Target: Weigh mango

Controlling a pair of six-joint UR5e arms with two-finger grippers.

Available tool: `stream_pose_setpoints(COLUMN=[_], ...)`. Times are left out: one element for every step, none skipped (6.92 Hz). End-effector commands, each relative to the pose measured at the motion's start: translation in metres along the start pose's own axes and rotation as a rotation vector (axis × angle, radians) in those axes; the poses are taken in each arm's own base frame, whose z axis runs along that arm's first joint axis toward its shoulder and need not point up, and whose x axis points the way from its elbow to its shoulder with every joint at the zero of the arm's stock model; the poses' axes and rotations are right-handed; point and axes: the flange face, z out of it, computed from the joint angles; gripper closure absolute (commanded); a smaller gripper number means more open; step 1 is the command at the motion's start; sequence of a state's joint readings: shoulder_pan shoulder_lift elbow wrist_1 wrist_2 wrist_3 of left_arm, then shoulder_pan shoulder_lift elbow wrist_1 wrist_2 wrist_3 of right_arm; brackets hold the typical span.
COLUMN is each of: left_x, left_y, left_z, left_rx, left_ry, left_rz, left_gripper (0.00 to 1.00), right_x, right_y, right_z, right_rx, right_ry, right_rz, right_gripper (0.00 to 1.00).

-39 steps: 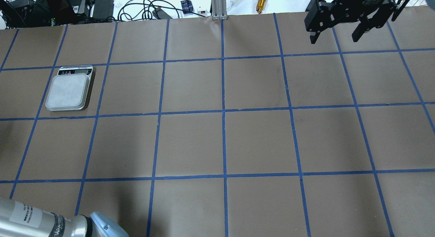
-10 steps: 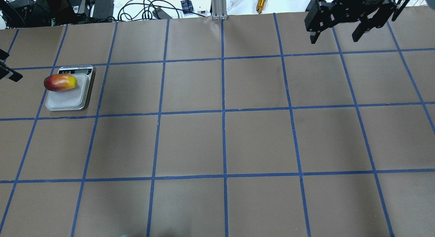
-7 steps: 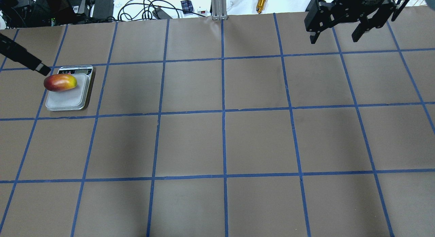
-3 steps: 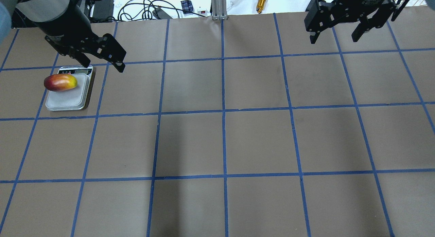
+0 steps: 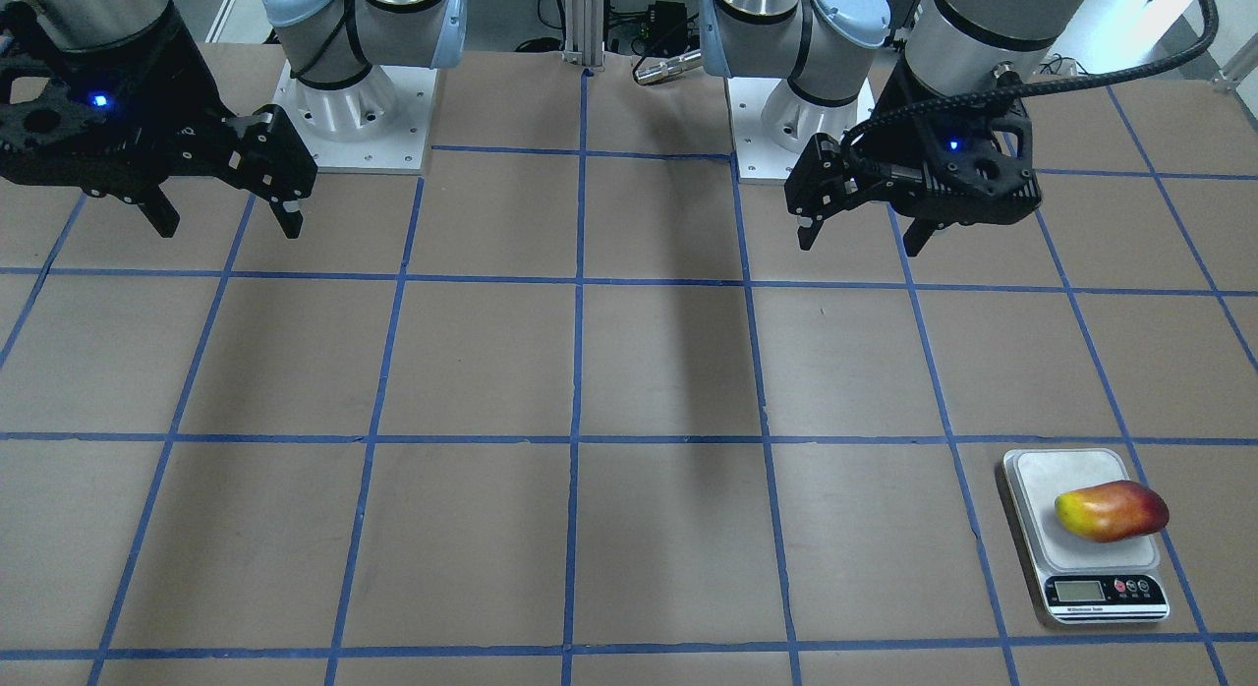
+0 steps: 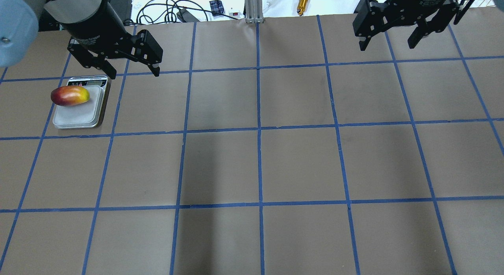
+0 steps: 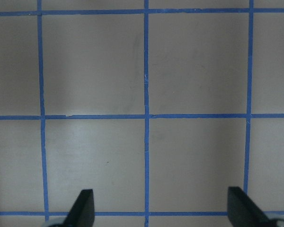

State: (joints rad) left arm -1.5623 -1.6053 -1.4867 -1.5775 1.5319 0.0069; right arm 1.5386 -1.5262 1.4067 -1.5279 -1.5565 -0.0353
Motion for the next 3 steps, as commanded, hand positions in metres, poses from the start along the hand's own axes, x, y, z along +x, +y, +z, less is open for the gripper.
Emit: stream_pose_setpoints(left_x=[-0.0002, 0.0000, -0.0001], left_y=[-0.0045, -0.0070, -0.0092], left_z=[-0.0040, -0.0068, -0.0044], left_rx=[0.015, 0.022, 0.017], left_ry=[-0.023, -0.022, -0.022], left_rz=[-0.024, -0.024, -0.021], left_gripper=[0.00, 0.00, 0.00], right_x=[0.0007, 0.0001, 0.0008], right_y=[-0.0001, -0.0005, -0.0001], right_z=[0.0000, 0.0008, 0.0000], right_rx=[0.000, -0.001, 0.000], right_ry=[-0.001, 0.000, 0.001], right_rz=[0.001, 0.000, 0.001], right_gripper=[0.00, 0.00, 0.00])
